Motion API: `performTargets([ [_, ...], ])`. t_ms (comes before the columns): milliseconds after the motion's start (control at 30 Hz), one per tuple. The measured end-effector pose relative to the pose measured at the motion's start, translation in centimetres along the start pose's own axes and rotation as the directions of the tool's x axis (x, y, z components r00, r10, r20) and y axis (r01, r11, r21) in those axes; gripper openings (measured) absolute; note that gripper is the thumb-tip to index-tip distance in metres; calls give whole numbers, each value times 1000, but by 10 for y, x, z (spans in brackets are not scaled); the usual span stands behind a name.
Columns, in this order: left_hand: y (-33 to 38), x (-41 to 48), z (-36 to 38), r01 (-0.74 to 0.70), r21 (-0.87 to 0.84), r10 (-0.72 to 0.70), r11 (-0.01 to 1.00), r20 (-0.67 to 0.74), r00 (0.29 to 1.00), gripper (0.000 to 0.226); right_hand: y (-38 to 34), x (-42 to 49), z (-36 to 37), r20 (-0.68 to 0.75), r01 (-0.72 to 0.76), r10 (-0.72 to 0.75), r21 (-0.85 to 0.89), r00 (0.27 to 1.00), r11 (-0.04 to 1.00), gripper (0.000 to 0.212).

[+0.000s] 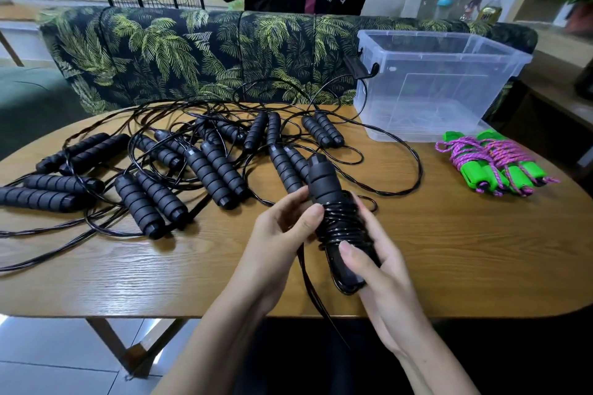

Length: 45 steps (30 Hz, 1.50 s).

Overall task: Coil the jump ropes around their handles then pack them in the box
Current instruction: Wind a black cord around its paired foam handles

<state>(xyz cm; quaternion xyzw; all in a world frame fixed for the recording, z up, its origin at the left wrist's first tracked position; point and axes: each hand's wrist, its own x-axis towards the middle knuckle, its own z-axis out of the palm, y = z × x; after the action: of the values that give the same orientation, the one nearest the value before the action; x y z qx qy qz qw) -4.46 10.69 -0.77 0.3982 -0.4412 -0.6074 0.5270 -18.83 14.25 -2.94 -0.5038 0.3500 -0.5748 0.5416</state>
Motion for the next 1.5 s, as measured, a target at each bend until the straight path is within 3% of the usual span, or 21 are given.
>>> performTargets([
  [100,0,0,2,-22,-5,22,1000,-61,998,56,2,0,0,-77,85,-102,-201,992,976,66],
  [233,-6,2,8,-74,44,80,996,-178,981,63,0,-1,8,-25,185,-231,-521,973,833,60],
  [333,-6,1,9,-109,119,127,987,-160,979,51,2,1,10,-16,194,-258,-613,966,766,64],
  [400,-4,1,5,-138,168,160,976,-126,979,43,1,2,8,-32,196,-263,-583,964,788,63],
  [500,-2,2,-3,-175,241,204,955,-103,974,51,-3,3,1,-65,167,-222,-467,973,868,59],
  [600,1,2,-6,-212,211,243,954,-132,961,44,-8,3,0,-82,103,-128,-254,988,962,57],
  [667,4,2,-7,-190,131,208,973,-146,967,48,-10,3,-1,-80,63,-70,-82,994,995,63],
  [767,5,5,-10,-91,83,99,992,-95,991,56,-8,3,-1,-70,30,-27,30,997,999,72],
  [900,6,4,-9,-29,80,31,996,-20,999,51,-5,1,0,-73,15,-8,94,997,995,56],
  [1000,5,2,-7,-46,57,49,997,-53,997,50,-4,2,0,-84,83,-100,-189,991,978,45],
  [1067,4,2,-5,-72,78,79,994,-99,992,52,-2,4,1,-86,168,-241,-499,967,850,43],
  [1133,3,0,-2,-97,112,112,989,-136,984,52,2,5,4,-31,214,-310,-660,950,720,44],
  [1300,4,-3,-3,-138,196,168,971,-148,975,52,2,4,5,45,180,-243,-799,969,574,60],
  [1500,8,-7,-8,-152,251,168,956,-44,985,56,-1,3,1,29,146,-199,-782,980,606,80],
])
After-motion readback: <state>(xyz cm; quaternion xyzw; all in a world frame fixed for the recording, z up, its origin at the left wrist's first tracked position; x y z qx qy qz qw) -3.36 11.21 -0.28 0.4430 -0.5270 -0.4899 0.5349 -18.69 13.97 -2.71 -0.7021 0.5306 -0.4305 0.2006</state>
